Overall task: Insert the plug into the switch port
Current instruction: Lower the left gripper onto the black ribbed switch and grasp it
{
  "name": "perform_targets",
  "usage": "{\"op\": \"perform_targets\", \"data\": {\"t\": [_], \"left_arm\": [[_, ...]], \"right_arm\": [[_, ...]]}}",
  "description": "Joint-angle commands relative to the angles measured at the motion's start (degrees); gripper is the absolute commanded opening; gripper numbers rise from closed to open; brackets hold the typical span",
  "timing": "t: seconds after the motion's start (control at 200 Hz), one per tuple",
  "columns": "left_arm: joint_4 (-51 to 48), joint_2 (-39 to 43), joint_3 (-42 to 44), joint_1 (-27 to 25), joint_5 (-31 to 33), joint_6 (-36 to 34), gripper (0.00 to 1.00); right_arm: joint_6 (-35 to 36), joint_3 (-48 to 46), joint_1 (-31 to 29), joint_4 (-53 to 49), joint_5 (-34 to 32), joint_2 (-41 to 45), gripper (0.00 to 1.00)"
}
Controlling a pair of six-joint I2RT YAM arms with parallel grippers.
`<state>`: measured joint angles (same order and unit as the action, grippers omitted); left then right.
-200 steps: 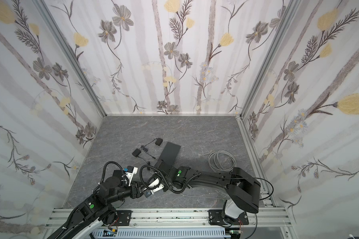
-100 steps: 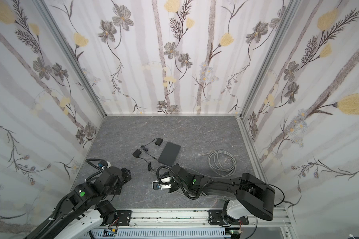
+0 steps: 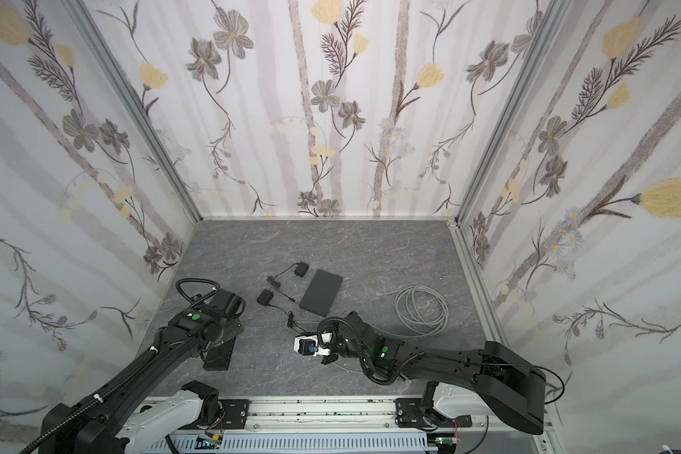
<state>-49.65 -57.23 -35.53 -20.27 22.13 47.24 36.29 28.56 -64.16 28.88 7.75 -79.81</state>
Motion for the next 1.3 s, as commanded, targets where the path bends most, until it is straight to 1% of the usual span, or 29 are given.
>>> {"op": "perform_targets", "data": {"t": [0.0,0.075,0.22,0.385,0.57,0.695,0.769,0.874,0.934,1.059,1.199,1.294], "left_arm": [[11.8,0.3,3.3,0.7,-4.2,-4.0,1.0],[14.8,-0.1,4.5,0.8,-4.9,-4.5,1.0],[16.0,-2.6,4.6,2.1,-4.6,-3.9,1.0],[15.6,-6.4,3.9,3.4,-1.6,-0.7,1.0],[18.5,-10.1,4.5,3.9,2.4,1.9,1.0],[23.0,-11.4,5.6,4.0,0.7,0.4,1.0],[27.4,-11.3,6.6,4.1,-3.9,-2.8,1.0],[30.0,-11.6,7.3,3.6,-8.9,-4.2,1.0],[31.2,-11.5,7.9,2.4,-10.6,-4.1,1.0],[32.8,-10.9,9.5,-2.5,-11.9,-2.6,1.0],[34.0,-10.1,10.8,-10.0,-12.8,0.3,1.0],[36.5,-9.7,11.9,-14.4,-15.1,0.9,1.0]], "right_arm": [[-0.9,-0.2,-0.1,3.1,1.2,0.4,0.04],[-0.8,-0.5,0.0,3.3,1.1,0.6,0.03],[-0.8,-0.8,0.0,3.5,1.2,1.0,0.04],[-0.5,-1.2,0.0,3.7,1.3,1.3,0.04],[-0.2,-1.6,0.0,3.8,1.3,1.7,0.04],[0.0,-1.8,0.1,4.0,1.1,1.6,0.04],[0.0,-1.7,0.1,3.9,1.2,1.3,0.04],[0.1,-1.6,0.1,4.0,1.4,1.0,0.04],[0.0,-1.6,0.1,3.9,1.4,0.8,0.04],[0.2,-1.4,0.1,3.9,1.0,0.4,0.04],[0.4,-1.5,0.1,3.8,0.6,-0.1,0.04],[0.5,-1.5,0.2,3.8,0.3,-0.1,0.04]]}}
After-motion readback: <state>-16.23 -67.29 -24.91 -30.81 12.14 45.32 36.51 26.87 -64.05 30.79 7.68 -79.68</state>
